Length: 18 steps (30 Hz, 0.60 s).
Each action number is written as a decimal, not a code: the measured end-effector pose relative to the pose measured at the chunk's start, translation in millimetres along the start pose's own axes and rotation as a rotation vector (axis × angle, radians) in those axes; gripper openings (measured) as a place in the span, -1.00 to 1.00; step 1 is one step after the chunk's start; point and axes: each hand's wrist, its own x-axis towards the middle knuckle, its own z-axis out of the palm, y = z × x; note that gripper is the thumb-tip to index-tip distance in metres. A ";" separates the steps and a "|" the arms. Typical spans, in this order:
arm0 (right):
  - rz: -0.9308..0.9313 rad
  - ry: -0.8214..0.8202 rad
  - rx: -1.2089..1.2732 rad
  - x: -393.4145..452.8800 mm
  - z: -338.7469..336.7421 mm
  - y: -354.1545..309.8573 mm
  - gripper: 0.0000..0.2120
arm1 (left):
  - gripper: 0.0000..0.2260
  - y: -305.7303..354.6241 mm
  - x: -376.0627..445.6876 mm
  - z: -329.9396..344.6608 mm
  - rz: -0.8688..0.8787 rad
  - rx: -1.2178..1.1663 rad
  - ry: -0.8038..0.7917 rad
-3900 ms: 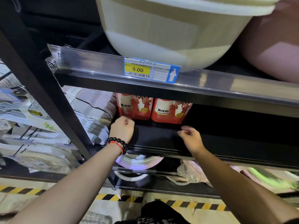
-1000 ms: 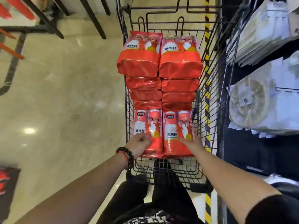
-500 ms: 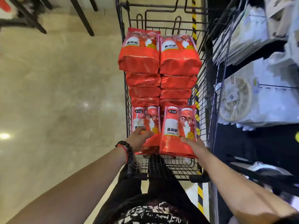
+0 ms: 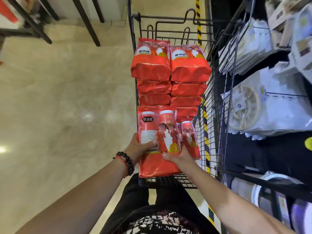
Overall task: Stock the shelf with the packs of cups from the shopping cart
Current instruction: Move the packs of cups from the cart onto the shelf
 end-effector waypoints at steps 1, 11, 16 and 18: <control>-0.002 -0.014 -0.017 -0.1 0.8 -0.4 -0.11 | -0.10 -1.8 -0.7 -2.3 0.015 0.016 0.014; 0.038 0.106 -0.154 32.5 -18.9 -12.8 -0.74 | -0.47 0.6 -5.1 -45.8 0.026 0.030 0.149; 0.124 0.133 -0.340 74.6 -28.3 -4.0 -0.73 | -0.33 -1.1 -10.5 -71.3 -0.022 0.035 0.246; 0.145 0.125 -0.388 89.3 -26.9 -0.4 -0.71 | -0.31 -3.5 -12.8 -78.3 -0.021 0.033 0.267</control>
